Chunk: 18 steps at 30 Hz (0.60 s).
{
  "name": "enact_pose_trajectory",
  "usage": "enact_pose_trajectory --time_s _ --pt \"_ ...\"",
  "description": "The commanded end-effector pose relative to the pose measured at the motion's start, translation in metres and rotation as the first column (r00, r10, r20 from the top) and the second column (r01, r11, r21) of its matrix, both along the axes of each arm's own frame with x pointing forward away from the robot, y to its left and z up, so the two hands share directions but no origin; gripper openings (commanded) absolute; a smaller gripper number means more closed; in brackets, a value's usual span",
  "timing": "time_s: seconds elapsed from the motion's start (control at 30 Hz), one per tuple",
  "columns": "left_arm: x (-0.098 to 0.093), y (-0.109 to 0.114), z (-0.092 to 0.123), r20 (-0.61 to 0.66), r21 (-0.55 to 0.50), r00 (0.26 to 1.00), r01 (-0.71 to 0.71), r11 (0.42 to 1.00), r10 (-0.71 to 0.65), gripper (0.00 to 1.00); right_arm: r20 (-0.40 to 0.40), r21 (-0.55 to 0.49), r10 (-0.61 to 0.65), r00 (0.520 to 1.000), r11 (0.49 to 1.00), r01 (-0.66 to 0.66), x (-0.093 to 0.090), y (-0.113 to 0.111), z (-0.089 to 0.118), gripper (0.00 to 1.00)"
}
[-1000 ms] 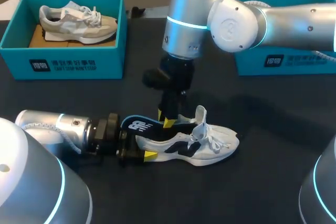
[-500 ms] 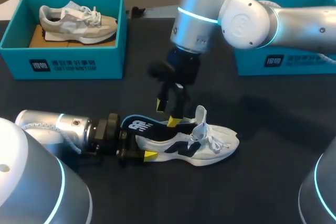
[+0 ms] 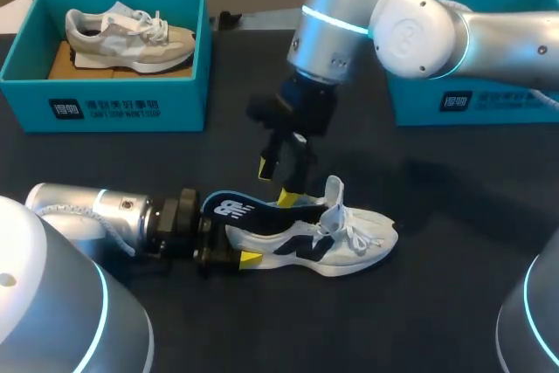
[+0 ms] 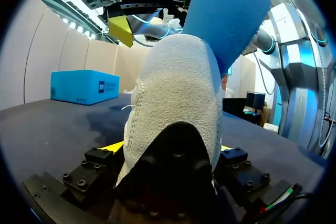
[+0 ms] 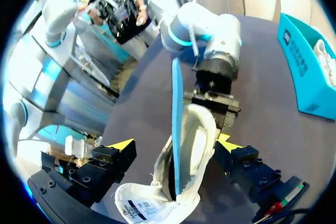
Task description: Take the shoe out of the shoebox, open the shoe tongue, remove and reinsert the insole, then place the shoe into the shoebox
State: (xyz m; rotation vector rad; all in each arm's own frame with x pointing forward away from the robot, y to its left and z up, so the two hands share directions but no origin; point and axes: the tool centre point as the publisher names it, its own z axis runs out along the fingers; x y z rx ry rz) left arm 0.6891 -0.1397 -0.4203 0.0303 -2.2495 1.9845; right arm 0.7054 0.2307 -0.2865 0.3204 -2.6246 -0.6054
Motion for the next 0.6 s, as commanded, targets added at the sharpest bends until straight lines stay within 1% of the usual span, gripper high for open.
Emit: enact_pose_trajectory --time_s 0.03,0.2,0.23,0.27,0.3,0.37,0.4,0.43,0.47,0.5,0.6 --pt "0.0 -0.001 0.0 0.0 0.0 1.0 -0.001 1.0 0.001 0.0 -0.033 0.029 -0.002 0.999 1.0 0.002 0.003 -0.006 0.003 1.0" --pt "0.0 -0.001 0.0 0.0 0.0 1.0 -0.001 1.0 0.001 0.0 -0.086 0.045 0.0 0.996 0.999 0.004 0.003 -0.001 0.006 1.0" --pt "0.0 -0.001 0.0 0.0 0.0 1.0 -0.001 1.0 0.001 0.0 -0.09 0.047 0.001 0.996 0.999 0.003 0.003 0.0 0.005 0.99" --pt "0.0 -0.001 0.0 0.0 0.0 1.0 -0.001 1.0 0.001 0.0 -0.091 0.05 0.004 0.996 0.999 0.001 0.003 0.001 0.005 0.92" --pt "0.0 -0.001 0.0 0.0 0.0 1.0 -0.001 1.0 0.001 0.0 -0.091 0.051 0.003 0.996 0.999 0.001 0.004 0.001 0.004 0.89" --pt "0.0 -0.001 0.0 0.0 0.0 1.0 -0.001 1.0 0.001 0.0 -0.085 0.048 0.0 0.996 0.999 0.004 0.004 0.002 0.003 0.89" --pt "0.0 -0.001 0.0 0.0 0.0 1.0 -0.001 1.0 0.001 0.0 -0.084 0.05 -0.002 0.997 0.999 0.006 0.004 0.002 0.001 0.84" --pt "0.0 -0.001 0.0 0.0 0.0 1.0 -0.001 1.0 0.001 0.0 -0.085 0.047 -0.006 0.996 0.999 0.01 0.005 0.002 -0.001 0.77" --pt "0.0 -0.001 0.0 0.0 0.0 1.0 -0.001 1.0 0.001 0.0 -0.088 0.055 -0.008 0.996 0.998 0.013 0.005 0.002 -0.003 0.55" --pt "0.0 -0.001 0.0 0.0 0.0 1.0 -0.001 1.0 0.001 0.0 -0.09 0.057 -0.009 0.996 0.998 0.014 0.005 0.002 -0.004 0.49" --pt "0.0 -0.001 0.0 0.0 0.0 1.0 -0.001 1.0 0.001 0.0 -0.099 0.057 -0.01 0.995 0.998 0.016 0.004 0.004 -0.007 0.49"
